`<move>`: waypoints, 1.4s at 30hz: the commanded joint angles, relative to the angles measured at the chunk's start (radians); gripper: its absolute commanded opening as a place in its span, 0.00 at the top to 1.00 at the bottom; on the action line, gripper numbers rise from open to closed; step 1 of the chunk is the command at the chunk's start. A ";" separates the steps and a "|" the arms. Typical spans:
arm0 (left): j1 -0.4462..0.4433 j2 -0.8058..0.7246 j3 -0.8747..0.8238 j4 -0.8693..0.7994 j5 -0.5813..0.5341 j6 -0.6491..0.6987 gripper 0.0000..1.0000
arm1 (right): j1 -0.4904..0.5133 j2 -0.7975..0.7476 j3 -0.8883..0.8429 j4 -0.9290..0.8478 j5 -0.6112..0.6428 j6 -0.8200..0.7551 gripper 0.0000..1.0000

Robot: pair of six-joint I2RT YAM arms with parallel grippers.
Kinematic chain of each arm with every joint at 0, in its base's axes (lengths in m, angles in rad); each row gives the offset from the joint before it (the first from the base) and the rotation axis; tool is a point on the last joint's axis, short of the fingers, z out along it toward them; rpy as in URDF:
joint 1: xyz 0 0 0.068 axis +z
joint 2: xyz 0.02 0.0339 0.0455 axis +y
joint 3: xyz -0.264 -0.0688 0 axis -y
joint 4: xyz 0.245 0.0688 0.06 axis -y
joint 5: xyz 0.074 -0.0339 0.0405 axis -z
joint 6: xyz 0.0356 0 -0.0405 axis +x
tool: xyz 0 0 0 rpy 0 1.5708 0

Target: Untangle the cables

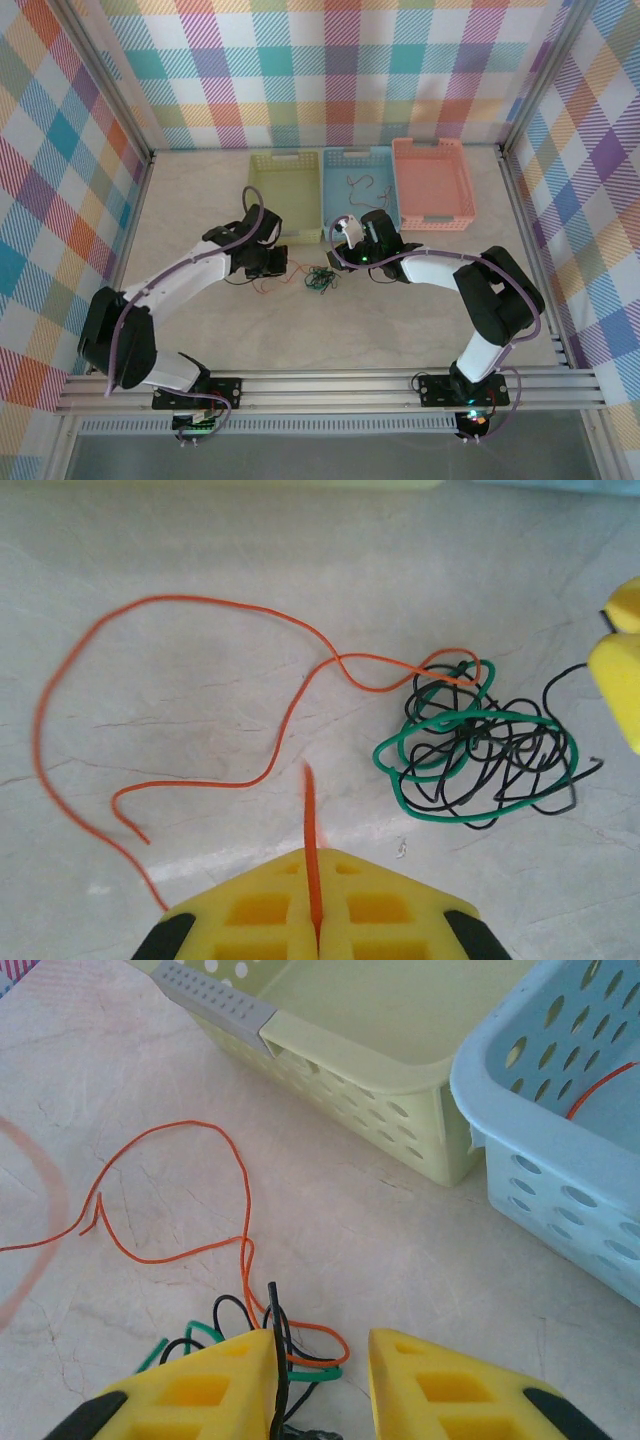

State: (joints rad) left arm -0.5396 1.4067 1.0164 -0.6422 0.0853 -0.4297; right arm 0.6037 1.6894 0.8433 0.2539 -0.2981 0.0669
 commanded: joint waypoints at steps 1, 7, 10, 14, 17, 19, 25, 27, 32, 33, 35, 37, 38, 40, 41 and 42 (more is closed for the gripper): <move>-0.002 -0.019 -0.010 -0.080 -0.071 -0.007 1.00 | -0.002 -0.021 -0.003 0.025 -0.007 0.005 0.69; 0.016 0.111 0.016 -0.070 -0.055 -0.011 0.78 | -0.003 -0.021 -0.002 0.023 -0.010 0.008 0.69; 0.018 0.181 0.040 -0.046 -0.043 -0.013 0.53 | -0.002 -0.022 -0.004 0.025 -0.009 0.007 0.69; 0.018 0.212 0.059 -0.034 -0.051 -0.021 0.25 | -0.002 -0.022 -0.004 0.025 -0.012 0.008 0.69; 0.017 0.196 0.049 -0.035 -0.073 -0.028 0.11 | -0.003 -0.020 -0.003 0.025 -0.016 0.010 0.69; 0.018 0.190 0.041 -0.034 -0.080 -0.029 0.06 | -0.002 -0.019 -0.001 0.027 -0.018 0.011 0.69; 0.018 0.260 0.062 -0.033 -0.058 -0.016 0.00 | -0.003 -0.019 -0.001 0.024 -0.018 0.011 0.69; 0.018 0.302 0.089 -0.046 -0.056 0.001 0.00 | -0.003 -0.021 -0.003 0.024 -0.017 0.012 0.69; 0.018 0.379 0.114 -0.034 0.005 0.010 0.01 | -0.002 -0.021 -0.002 0.024 -0.013 0.009 0.69; 0.018 0.388 0.119 -0.039 0.013 0.012 0.04 | -0.002 -0.020 -0.003 0.024 -0.013 0.011 0.69; 0.018 0.407 0.132 -0.050 0.024 0.016 0.10 | -0.002 -0.020 -0.002 0.024 -0.015 0.008 0.69; 0.017 0.421 0.140 -0.060 0.032 0.018 0.21 | -0.002 -0.019 -0.001 0.024 -0.016 0.010 0.69; 0.015 0.420 0.140 -0.059 0.035 0.017 0.26 | -0.003 -0.019 -0.001 0.024 -0.016 0.011 0.69; 0.010 0.413 0.134 -0.053 0.032 0.015 0.38 | -0.003 -0.020 -0.001 0.023 -0.016 0.010 0.69; 0.008 0.411 0.132 -0.048 0.033 0.014 0.46 | -0.002 -0.020 -0.001 0.023 -0.016 0.010 0.69; 0.007 0.412 0.134 -0.050 0.036 0.014 0.56 | -0.002 -0.020 -0.001 0.023 -0.015 0.009 0.69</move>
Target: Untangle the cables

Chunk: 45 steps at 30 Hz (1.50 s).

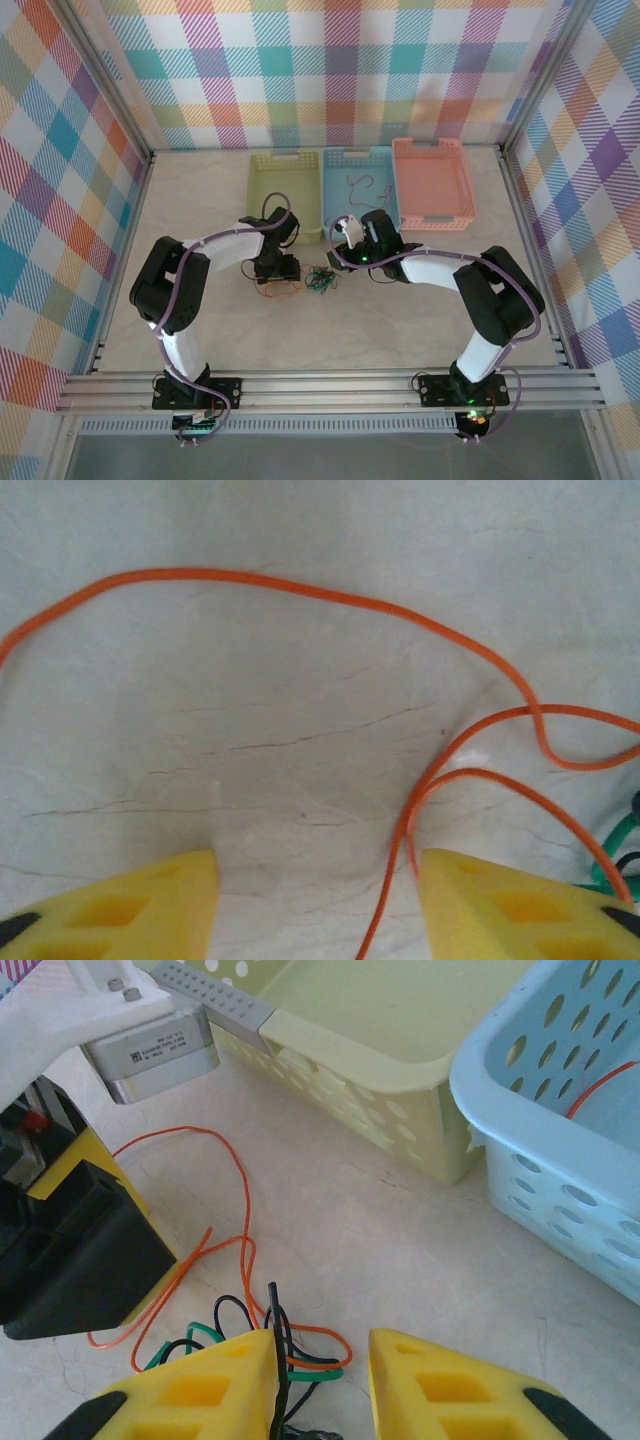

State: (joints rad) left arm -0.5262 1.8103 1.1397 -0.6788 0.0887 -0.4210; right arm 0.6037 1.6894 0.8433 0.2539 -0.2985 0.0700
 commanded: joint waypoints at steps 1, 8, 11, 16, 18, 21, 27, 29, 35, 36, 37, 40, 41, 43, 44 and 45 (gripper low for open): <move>-0.008 0.010 0.011 -0.013 0.042 0.008 0.64 | -0.003 -0.022 -0.002 0.023 -0.013 0.005 0.69; -0.018 -0.046 -0.014 0.015 0.086 0.000 1.00 | -0.002 -0.023 -0.004 0.024 -0.012 0.007 0.69; -0.018 -0.092 -0.023 0.021 0.114 -0.004 1.00 | -0.002 -0.028 -0.008 0.028 -0.007 0.008 0.69; -0.017 -0.193 -0.032 0.021 0.135 -0.019 1.00 | -0.002 -0.047 -0.027 0.051 0.005 0.007 0.69; -0.017 -0.231 -0.029 0.011 0.141 -0.024 1.00 | -0.002 -0.057 -0.036 0.060 0.017 0.008 0.69; -0.017 -0.281 -0.025 -0.014 0.138 -0.021 1.00 | -0.002 -0.072 -0.050 0.076 0.041 0.011 0.69; -0.017 -0.250 -0.046 -0.050 0.076 0.012 0.26 | -0.002 -0.084 -0.063 0.087 0.062 0.014 0.69; -0.021 -0.201 -0.043 -0.047 0.100 0.028 0.17 | -0.003 -0.085 -0.063 0.087 0.064 0.015 0.69; -0.051 -0.104 -0.033 -0.026 0.102 0.029 0.17 | -0.003 -0.082 -0.064 0.085 0.065 0.015 0.68; -0.057 -0.086 -0.021 -0.039 0.081 0.028 0.19 | -0.002 -0.083 -0.061 0.083 0.065 0.014 0.68; -0.064 -0.065 -0.009 -0.058 0.055 0.033 0.21 | -0.002 -0.082 -0.061 0.083 0.064 0.015 0.68; -0.068 -0.036 0.008 -0.077 0.035 0.042 0.31 | -0.002 -0.080 -0.061 0.081 0.061 0.014 0.68; -0.068 -0.034 0.011 -0.079 0.034 0.039 0.35 | -0.002 -0.079 -0.059 0.082 0.061 0.015 0.68; -0.069 -0.029 0.017 -0.082 0.034 0.041 0.46 | -0.003 -0.079 -0.059 0.080 0.061 0.015 0.68; -0.069 -0.021 0.021 -0.086 0.033 0.043 0.50 | -0.002 -0.079 -0.058 0.079 0.059 0.015 0.68; -0.069 -0.009 0.026 -0.091 0.037 0.049 0.58 | -0.002 -0.079 -0.057 0.080 0.059 0.014 0.68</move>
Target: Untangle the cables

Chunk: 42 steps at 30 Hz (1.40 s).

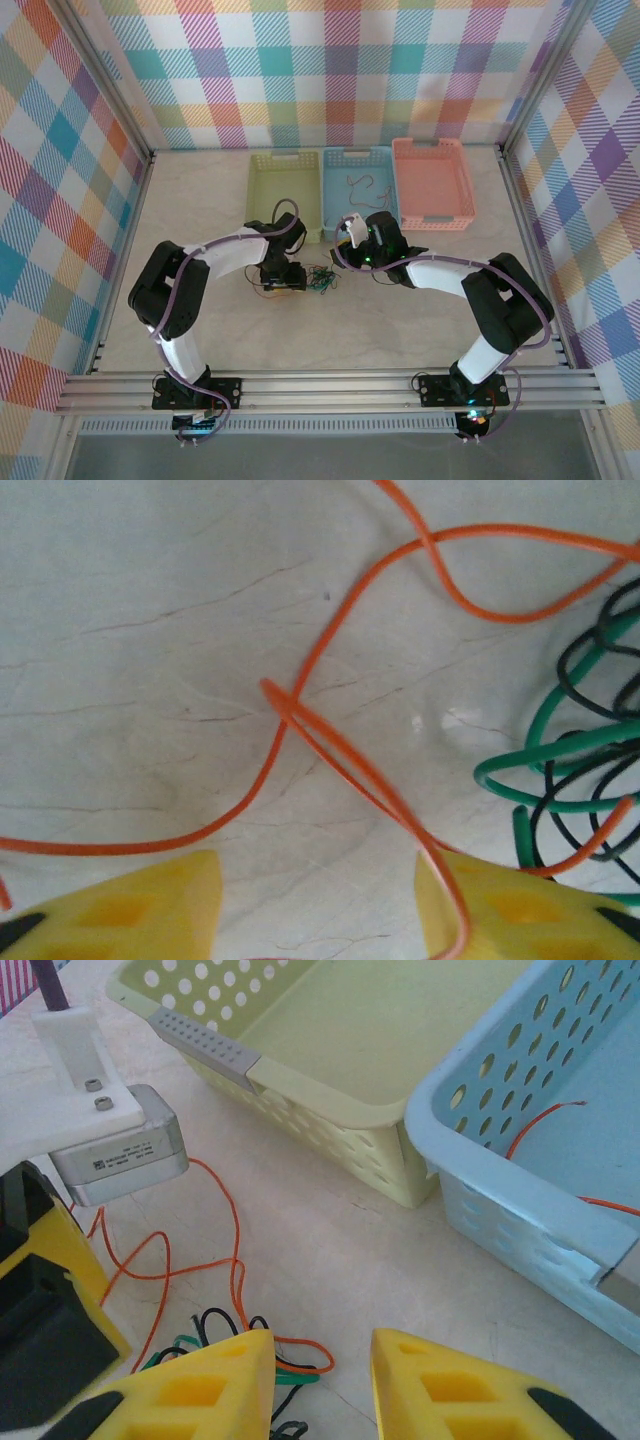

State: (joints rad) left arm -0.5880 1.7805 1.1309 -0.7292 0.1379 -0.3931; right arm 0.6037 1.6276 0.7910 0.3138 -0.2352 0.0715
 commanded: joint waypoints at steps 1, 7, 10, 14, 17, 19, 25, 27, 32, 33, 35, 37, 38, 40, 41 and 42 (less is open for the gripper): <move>-0.007 0.029 0.037 -0.044 -0.007 0.022 0.68 | -0.002 -0.017 -0.007 0.019 -0.004 0.013 0.68; -0.007 -0.031 0.032 -0.031 -0.019 0.015 1.00 | -0.002 -0.018 -0.007 0.021 -0.001 0.013 0.68; -0.007 -0.100 0.059 -0.052 -0.033 0.013 1.00 | -0.003 -0.023 -0.010 0.026 0.012 0.014 0.68; -0.007 -0.221 0.124 -0.090 -0.063 -0.003 1.00 | -0.002 -0.045 -0.033 0.044 0.056 0.022 0.68; -0.007 -0.304 0.199 -0.132 -0.093 -0.012 1.00 | -0.002 -0.074 -0.058 0.063 0.124 0.032 0.68; -0.006 -0.346 0.263 -0.160 -0.105 -0.017 1.00 | -0.005 -0.096 -0.079 0.077 0.193 0.048 0.68; -0.006 -0.403 0.484 -0.173 -0.086 -0.021 1.00 | -0.014 -0.145 -0.126 0.094 0.368 0.104 0.68; -0.006 -0.394 0.585 -0.175 -0.085 -0.018 1.00 | -0.021 -0.152 -0.137 0.097 0.397 0.123 0.67; -0.007 -0.334 0.851 -0.132 -0.057 0.012 1.00 | -0.033 -0.153 -0.141 0.095 0.402 0.142 0.67; -0.006 -0.313 0.905 -0.119 -0.042 0.022 1.00 | -0.033 -0.153 -0.140 0.095 0.398 0.142 0.67; -0.006 -0.256 1.028 -0.112 -0.026 0.036 1.00 | -0.033 -0.156 -0.145 0.104 0.387 0.135 0.67; -0.006 -0.178 1.179 -0.150 -0.008 0.040 1.00 | -0.033 -0.169 -0.158 0.131 0.353 0.114 0.67; -0.006 -0.146 1.242 -0.168 0.005 0.043 1.00 | -0.033 -0.178 -0.169 0.153 0.327 0.099 0.66; -0.006 -0.086 1.372 -0.197 0.029 0.047 1.00 | -0.034 -0.197 -0.188 0.211 0.269 0.061 0.62; -0.006 -0.064 1.419 -0.204 0.040 0.048 1.00 | -0.034 -0.206 -0.190 0.222 0.230 0.040 0.58; -0.006 -0.044 1.465 -0.209 0.056 0.048 1.00 | -0.033 -0.219 -0.183 0.228 0.171 0.012 0.55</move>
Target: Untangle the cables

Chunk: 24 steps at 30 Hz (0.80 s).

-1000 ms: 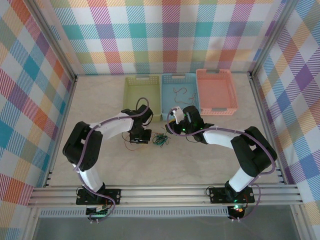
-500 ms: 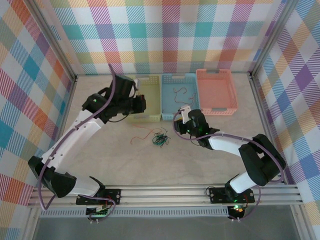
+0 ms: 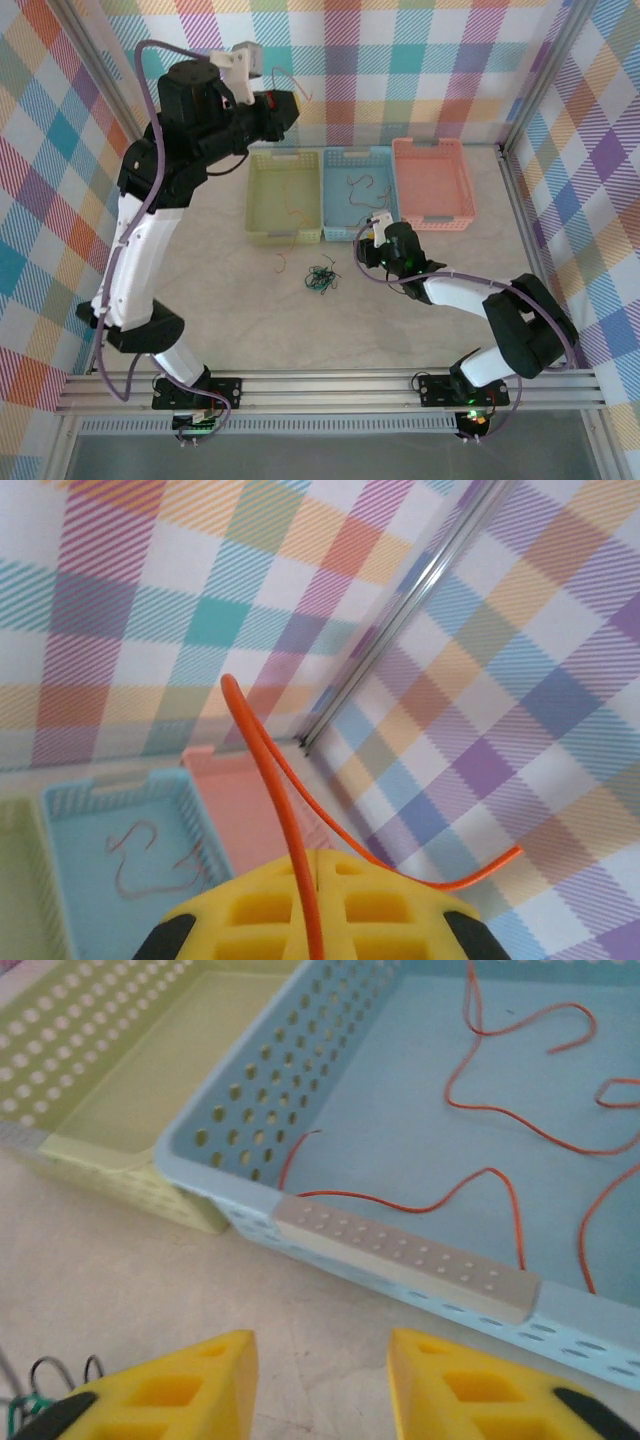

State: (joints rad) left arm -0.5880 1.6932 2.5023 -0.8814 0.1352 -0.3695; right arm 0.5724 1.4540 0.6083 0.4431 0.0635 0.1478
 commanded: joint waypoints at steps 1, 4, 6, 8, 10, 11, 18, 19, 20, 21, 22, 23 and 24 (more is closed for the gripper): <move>-0.006 0.057 0.125 -0.057 0.073 0.025 1.00 | -0.002 -0.058 0.010 0.095 -0.185 -0.087 0.51; -0.003 0.057 0.142 -0.040 0.103 0.013 1.00 | -0.002 -0.080 0.049 0.105 -0.316 -0.129 0.44; -0.002 0.052 0.139 -0.033 0.123 0.008 1.00 | -0.002 -0.074 0.093 0.096 -0.399 -0.165 0.38; -0.003 0.048 0.137 -0.032 0.133 0.003 1.00 | -0.002 -0.056 0.142 0.083 -0.423 -0.184 0.33; -0.003 0.043 0.130 -0.028 0.140 -0.001 1.00 | -0.002 -0.043 0.191 0.086 -0.444 -0.198 0.29; -0.002 0.041 0.128 -0.026 0.145 -0.004 1.00 | 0.000 -0.036 0.215 0.087 -0.429 -0.199 0.28; -0.003 0.036 0.130 -0.010 0.191 -0.026 1.00 | -0.002 0.134 0.508 -0.085 -0.451 -0.238 0.32; -0.003 0.035 0.130 -0.012 0.191 -0.027 1.00 | -0.002 0.158 0.540 -0.098 -0.499 -0.238 0.34; -0.003 0.034 0.128 -0.014 0.192 -0.026 1.00 | -0.002 0.173 0.559 -0.099 -0.528 -0.269 0.36; -0.001 0.035 0.127 -0.017 0.192 -0.026 1.00 | -0.002 0.186 0.574 -0.094 -0.536 -0.260 0.39; -0.001 0.033 0.127 -0.023 0.193 -0.025 1.00 | -0.003 0.192 0.589 -0.089 -0.527 -0.255 0.43; 0.000 0.034 0.126 -0.029 0.188 -0.023 1.00 | -0.003 0.196 0.600 -0.086 -0.514 -0.255 0.49; -0.001 0.031 0.121 -0.033 0.185 -0.022 1.00 | -0.007 0.196 0.611 -0.082 -0.505 -0.215 0.58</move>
State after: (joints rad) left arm -0.5877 1.7565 2.6152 -0.9150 0.3031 -0.3817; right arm 0.5720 1.6398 1.1770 0.3855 -0.3996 -0.0776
